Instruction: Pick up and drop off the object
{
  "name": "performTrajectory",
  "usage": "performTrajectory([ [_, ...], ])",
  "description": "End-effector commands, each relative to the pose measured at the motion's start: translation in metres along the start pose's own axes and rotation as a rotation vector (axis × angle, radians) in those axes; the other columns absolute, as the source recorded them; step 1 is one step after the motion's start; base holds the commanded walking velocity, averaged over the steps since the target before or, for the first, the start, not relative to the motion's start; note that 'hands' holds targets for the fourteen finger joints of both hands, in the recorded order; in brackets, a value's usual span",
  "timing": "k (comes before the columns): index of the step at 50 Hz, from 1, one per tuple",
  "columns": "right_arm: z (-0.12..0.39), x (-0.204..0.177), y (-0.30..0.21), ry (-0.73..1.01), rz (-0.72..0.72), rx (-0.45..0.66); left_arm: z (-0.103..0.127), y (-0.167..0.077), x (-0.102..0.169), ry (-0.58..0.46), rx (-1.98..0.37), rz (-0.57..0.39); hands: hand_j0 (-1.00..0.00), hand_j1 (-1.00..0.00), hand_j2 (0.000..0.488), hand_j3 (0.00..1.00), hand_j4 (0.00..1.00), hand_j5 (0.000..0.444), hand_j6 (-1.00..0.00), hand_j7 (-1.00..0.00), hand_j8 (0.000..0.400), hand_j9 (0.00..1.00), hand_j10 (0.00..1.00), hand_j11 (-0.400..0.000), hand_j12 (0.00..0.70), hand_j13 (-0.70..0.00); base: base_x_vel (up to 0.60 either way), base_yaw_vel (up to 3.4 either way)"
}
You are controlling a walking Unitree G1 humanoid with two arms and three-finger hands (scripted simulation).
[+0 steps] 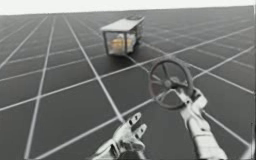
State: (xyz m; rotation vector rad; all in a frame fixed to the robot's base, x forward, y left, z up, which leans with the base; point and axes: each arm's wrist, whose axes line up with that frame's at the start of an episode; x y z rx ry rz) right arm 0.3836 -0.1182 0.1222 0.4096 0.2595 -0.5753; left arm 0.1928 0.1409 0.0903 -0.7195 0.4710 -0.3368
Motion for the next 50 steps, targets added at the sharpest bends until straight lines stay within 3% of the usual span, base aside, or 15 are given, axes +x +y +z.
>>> performTrajectory([
  [1,0.0082,-0.0070,0.0132,-0.033,0.042,0.009,0.0004,0.0027,-0.0034,-0.017,-0.011,-0.002,0.00,0.00,0.000,1.00,1.00,0.000,0.00,0.00,0.000,1.00,1.00,-0.400,0.000,-0.700,0.57,0.05],
  [50,0.0082,-0.0070,0.0132,-0.033,0.042,0.009,0.0004,0.0027,-0.0034,-0.017,-0.011,-0.002,0.00,0.00,0.000,1.00,1.00,0.000,0.00,0.00,0.000,1.00,1.00,-0.400,0.000,-0.700,0.58,0.03],
])
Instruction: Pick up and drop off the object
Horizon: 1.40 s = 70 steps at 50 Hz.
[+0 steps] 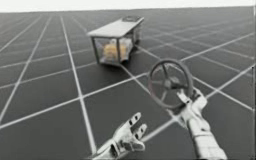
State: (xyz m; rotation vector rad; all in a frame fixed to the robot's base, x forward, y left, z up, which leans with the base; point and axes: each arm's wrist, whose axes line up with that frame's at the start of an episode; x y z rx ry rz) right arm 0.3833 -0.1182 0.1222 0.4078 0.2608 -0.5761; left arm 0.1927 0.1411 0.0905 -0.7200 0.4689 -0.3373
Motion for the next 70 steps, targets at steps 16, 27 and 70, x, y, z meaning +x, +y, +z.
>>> performTrajectory([
  [16,0.0083,-0.0067,0.0134,-0.033,0.043,0.011,0.0002,0.0028,-0.0032,-0.015,-0.011,-0.001,0.00,0.00,0.000,1.00,1.00,0.000,0.00,0.00,0.000,1.00,1.00,-0.400,0.000,-0.700,0.58,0.03],
  [27,0.0083,-0.0067,0.0134,-0.033,0.043,0.011,0.0002,0.0028,-0.0032,-0.015,-0.011,-0.001,0.00,0.00,0.000,1.00,1.00,0.000,0.00,0.00,0.000,1.00,1.00,-0.400,0.000,-0.700,0.58,0.04],
  [70,0.0083,-0.0067,0.0134,-0.033,0.043,0.011,0.0002,0.0028,-0.0032,-0.015,-0.011,-0.001,0.00,0.00,0.000,1.00,1.00,0.000,0.00,0.00,0.000,1.00,1.00,-0.400,0.000,-0.700,0.58,0.04],
])
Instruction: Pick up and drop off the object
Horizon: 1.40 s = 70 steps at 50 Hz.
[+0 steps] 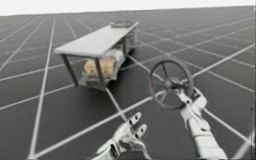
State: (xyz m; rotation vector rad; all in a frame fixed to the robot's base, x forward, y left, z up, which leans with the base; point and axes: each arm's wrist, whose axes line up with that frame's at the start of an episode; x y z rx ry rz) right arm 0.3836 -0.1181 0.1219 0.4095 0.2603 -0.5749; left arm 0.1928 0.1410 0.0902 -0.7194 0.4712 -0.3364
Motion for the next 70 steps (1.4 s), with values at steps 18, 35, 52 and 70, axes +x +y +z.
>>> performTrajectory([
  [18,0.0085,-0.0070,0.0132,-0.033,0.042,0.009,0.0004,0.0027,-0.0034,-0.017,-0.011,-0.003,0.00,0.00,0.000,1.00,1.00,0.000,0.00,0.00,0.000,1.00,1.00,-0.400,0.000,-0.700,0.58,0.04],
  [35,0.0085,-0.0070,0.0132,-0.033,0.042,0.009,0.0004,0.0027,-0.0034,-0.017,-0.011,-0.003,0.00,0.00,0.000,1.00,1.00,0.000,0.00,0.00,0.000,1.00,1.00,-0.400,0.000,-0.700,0.58,0.04],
  [52,0.0085,-0.0070,0.0132,-0.033,0.042,0.009,0.0004,0.0027,-0.0034,-0.017,-0.011,-0.003,0.00,0.00,0.000,1.00,1.00,0.000,0.00,0.00,0.000,1.00,1.00,-0.400,0.000,-0.700,0.57,0.06],
  [70,0.0085,-0.0070,0.0132,-0.033,0.042,0.009,0.0004,0.0027,-0.0034,-0.017,-0.011,-0.003,0.00,0.00,0.000,1.00,1.00,0.000,0.00,0.00,0.000,1.00,1.00,-0.400,0.000,-0.700,0.57,0.05],
])
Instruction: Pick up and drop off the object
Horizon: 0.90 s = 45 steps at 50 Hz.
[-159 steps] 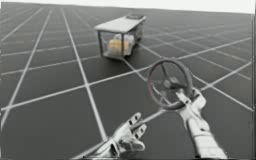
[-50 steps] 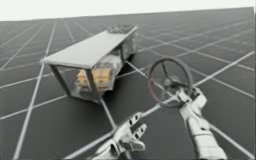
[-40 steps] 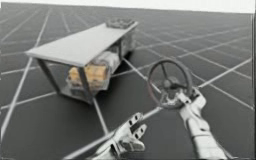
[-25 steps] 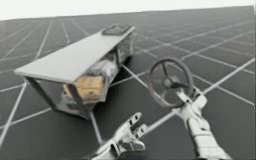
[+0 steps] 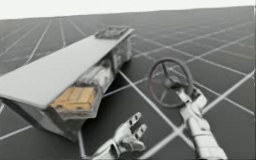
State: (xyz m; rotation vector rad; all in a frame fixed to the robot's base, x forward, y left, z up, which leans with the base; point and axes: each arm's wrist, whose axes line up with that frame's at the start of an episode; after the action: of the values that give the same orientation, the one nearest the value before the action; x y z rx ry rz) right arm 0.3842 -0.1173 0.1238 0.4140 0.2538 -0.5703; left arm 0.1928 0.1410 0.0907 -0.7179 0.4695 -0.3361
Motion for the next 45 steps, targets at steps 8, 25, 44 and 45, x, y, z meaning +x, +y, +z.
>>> performTrajectory([
  [8,0.0071,-0.0064,0.0118,-0.029,0.036,0.004,0.0001,0.0030,-0.0032,-0.015,-0.013,-0.003,0.00,0.00,0.000,1.00,1.00,0.000,0.00,0.00,0.000,1.00,1.00,-0.400,0.000,-0.700,0.58,0.04],
  [25,0.0071,-0.0064,0.0118,-0.029,0.036,0.004,0.0001,0.0030,-0.0032,-0.015,-0.013,-0.003,0.00,0.00,0.000,1.00,1.00,0.000,0.00,0.00,0.000,1.00,1.00,-0.400,0.000,-0.700,0.57,0.05],
  [44,0.0071,-0.0064,0.0118,-0.029,0.036,0.004,0.0001,0.0030,-0.0032,-0.015,-0.013,-0.003,0.00,0.00,0.000,1.00,1.00,0.000,0.00,0.00,0.000,1.00,1.00,-0.400,0.000,-0.700,0.58,0.04],
  [45,0.0071,-0.0064,0.0118,-0.029,0.036,0.004,0.0001,0.0030,-0.0032,-0.015,-0.013,-0.003,0.00,0.00,0.000,1.00,1.00,0.000,0.00,0.00,0.000,1.00,1.00,-0.400,0.000,-0.700,0.57,0.06],
])
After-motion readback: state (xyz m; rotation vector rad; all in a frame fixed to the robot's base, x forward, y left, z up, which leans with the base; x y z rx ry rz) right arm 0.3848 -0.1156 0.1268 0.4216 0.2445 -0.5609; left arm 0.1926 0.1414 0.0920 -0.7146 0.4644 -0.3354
